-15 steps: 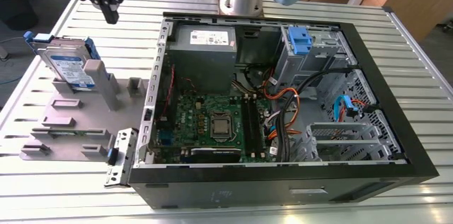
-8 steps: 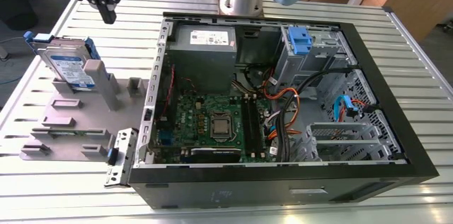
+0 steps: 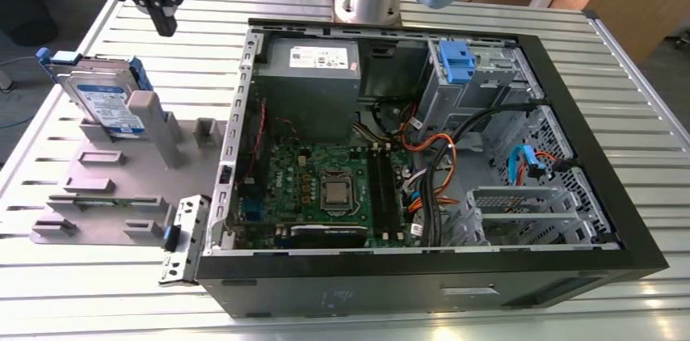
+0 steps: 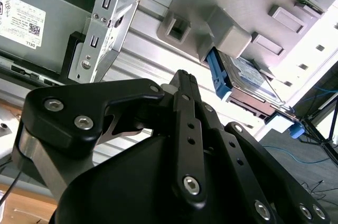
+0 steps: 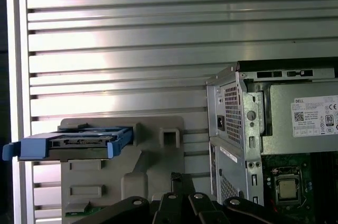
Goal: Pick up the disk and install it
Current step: 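Reach for the disk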
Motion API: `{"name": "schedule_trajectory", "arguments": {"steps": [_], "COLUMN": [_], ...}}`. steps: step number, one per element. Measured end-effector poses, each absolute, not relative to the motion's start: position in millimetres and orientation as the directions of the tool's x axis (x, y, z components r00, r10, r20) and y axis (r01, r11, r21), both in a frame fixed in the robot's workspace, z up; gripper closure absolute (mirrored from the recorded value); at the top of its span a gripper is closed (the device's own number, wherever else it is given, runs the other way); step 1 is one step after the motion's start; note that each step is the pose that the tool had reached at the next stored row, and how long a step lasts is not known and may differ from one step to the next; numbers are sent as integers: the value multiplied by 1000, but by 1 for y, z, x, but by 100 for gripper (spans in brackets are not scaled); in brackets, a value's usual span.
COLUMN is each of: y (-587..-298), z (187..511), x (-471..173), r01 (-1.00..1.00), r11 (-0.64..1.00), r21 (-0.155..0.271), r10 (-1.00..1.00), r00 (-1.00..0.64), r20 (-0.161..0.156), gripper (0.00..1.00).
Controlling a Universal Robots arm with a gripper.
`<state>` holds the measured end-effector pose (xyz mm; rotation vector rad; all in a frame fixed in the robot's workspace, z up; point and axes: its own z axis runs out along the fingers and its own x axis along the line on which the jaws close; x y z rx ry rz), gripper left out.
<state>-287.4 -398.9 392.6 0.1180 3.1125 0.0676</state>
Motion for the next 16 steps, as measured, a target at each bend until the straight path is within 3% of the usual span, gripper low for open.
{"name": "schedule_trajectory", "arguments": {"steps": [16], "y": [-399], "z": [392], "x": [-307], "r01": [75], "r11": [996], "r21": [44], "r10": [76], "r00": [-997], "r20": [-25], "gripper": [89]}}
